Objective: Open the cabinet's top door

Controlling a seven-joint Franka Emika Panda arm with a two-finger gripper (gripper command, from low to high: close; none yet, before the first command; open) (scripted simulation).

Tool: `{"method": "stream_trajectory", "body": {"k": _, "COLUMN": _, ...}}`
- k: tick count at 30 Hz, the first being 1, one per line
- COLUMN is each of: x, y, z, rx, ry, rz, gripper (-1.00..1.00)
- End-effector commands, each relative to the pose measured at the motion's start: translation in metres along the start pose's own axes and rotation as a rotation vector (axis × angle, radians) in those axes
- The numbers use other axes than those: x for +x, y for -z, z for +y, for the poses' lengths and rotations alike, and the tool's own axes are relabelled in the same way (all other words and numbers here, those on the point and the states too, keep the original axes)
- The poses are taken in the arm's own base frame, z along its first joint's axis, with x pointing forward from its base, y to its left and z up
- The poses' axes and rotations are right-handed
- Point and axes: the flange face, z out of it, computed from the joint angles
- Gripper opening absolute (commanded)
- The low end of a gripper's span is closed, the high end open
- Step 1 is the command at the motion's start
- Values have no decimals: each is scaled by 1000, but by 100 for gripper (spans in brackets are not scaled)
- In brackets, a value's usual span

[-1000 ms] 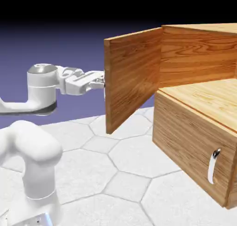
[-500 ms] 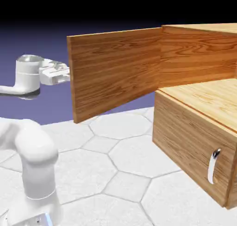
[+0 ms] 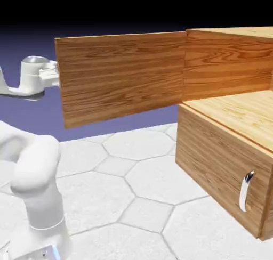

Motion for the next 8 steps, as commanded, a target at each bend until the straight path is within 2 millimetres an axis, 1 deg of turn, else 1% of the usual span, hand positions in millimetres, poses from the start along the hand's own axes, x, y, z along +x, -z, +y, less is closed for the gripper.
{"method": "stream_trajectory", "body": {"k": 1, "x": -2, "y": 8, "z": -1, "rx": -11, "ry": 0, "rz": 12, "gripper": -100}}
{"method": "stream_trajectory", "body": {"k": 8, "x": -14, "y": 56, "z": -14, "rx": -81, "ry": 0, "rz": 82, "gripper": -100}}
